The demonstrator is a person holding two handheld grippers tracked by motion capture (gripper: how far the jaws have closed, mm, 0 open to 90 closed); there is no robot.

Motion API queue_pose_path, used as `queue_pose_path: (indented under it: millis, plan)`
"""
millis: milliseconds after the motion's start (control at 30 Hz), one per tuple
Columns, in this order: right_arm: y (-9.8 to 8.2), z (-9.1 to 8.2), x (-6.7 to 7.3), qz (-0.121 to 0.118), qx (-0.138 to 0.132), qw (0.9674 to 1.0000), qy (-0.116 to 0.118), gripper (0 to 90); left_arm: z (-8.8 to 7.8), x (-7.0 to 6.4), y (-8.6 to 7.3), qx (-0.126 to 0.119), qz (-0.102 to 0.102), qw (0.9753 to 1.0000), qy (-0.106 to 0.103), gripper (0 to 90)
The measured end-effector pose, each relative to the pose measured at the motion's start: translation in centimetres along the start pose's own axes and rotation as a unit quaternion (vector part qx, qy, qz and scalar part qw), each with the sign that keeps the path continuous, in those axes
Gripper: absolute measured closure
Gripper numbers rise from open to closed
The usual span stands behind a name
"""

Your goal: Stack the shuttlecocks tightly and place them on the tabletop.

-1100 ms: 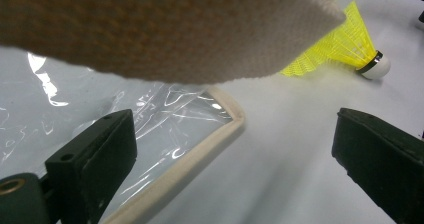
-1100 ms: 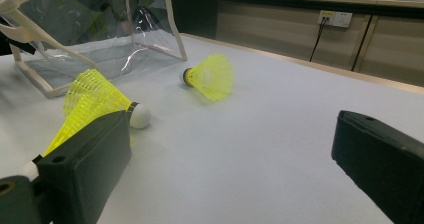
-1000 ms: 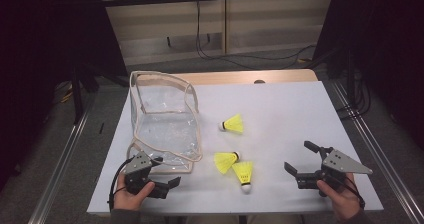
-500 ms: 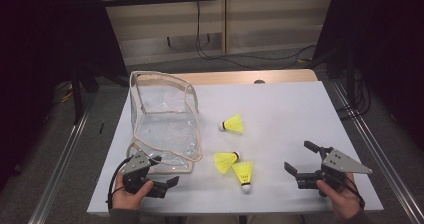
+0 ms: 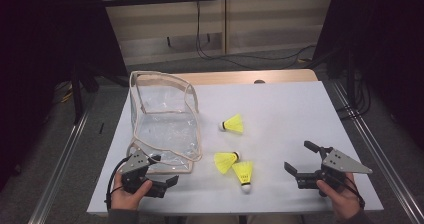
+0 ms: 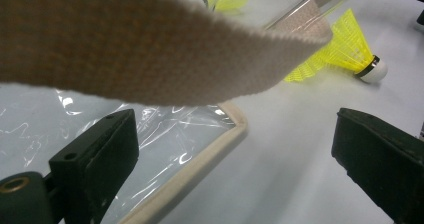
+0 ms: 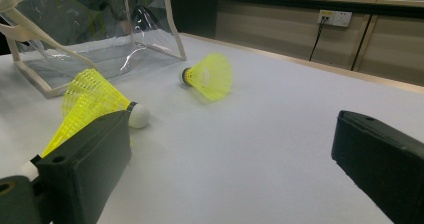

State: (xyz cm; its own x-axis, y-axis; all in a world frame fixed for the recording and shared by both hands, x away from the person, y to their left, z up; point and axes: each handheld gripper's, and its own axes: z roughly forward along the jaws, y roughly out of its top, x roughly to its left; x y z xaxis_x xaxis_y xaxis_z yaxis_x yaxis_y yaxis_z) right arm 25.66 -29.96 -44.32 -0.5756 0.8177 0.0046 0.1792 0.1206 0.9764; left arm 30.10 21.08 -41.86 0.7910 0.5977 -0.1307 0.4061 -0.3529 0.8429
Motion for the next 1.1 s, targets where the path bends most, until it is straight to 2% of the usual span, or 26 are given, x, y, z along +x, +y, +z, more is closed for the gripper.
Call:
queue_pose_path:
  millis: [467,1100]
  plan:
    - [-0.05,-0.03,0.06,0.000,0.001,1.0000,0.001,1.9,0.10,0.52,0.03,-0.010,-0.005,0.9999,-0.006,5.8]
    - [-0.10,-0.05,0.12,0.001,0.002,1.0000,0.002,1.9,0.39,0.76,0.07,-0.011,-0.004,0.9999,-0.002,5.9]
